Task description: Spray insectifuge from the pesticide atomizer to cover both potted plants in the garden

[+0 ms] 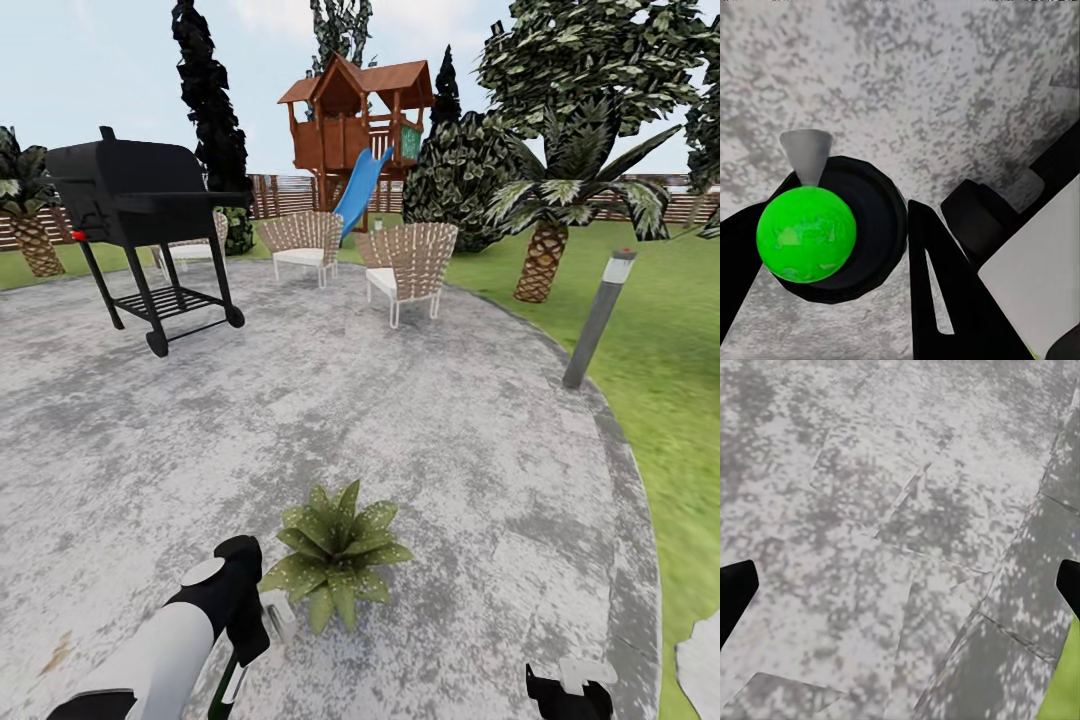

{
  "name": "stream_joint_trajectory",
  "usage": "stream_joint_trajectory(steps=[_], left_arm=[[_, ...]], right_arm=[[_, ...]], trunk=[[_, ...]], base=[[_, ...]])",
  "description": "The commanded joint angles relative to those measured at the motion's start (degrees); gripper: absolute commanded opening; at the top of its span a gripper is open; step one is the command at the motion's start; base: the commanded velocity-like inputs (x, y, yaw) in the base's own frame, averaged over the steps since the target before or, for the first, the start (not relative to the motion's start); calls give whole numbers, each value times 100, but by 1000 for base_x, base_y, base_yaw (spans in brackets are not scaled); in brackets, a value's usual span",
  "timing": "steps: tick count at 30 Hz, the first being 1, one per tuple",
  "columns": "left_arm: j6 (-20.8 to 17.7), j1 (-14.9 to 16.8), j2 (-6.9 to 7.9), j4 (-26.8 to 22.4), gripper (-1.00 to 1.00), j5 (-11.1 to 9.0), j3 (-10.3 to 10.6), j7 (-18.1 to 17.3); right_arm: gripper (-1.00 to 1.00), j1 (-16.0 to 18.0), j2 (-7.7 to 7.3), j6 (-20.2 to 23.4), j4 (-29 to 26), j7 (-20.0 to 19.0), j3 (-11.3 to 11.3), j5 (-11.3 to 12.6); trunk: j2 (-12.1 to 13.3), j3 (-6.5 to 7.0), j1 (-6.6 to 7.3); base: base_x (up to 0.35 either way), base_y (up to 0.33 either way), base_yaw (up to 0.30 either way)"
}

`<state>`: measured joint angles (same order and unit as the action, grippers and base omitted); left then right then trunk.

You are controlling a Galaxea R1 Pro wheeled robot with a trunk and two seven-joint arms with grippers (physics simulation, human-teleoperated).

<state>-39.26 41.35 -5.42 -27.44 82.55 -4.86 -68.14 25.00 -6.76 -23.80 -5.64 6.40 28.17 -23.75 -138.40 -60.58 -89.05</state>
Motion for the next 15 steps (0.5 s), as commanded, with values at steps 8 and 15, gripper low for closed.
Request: stream_joint_trajectory(steps=[8, 15], left_arm=[[-47, 1, -12, -7, -100, 33, -64, -32], [-32, -63, -21, 39, -100, 26, -68, -11]], right_arm=[[100, 5, -1, -19, 10, 28, 24, -62], [100, 5, -1, -19, 10, 28, 28, -65]], trunk=[[-2, -5, 1], [-2, -5, 1]], base=[[1, -1, 149], [0, 0, 264]])
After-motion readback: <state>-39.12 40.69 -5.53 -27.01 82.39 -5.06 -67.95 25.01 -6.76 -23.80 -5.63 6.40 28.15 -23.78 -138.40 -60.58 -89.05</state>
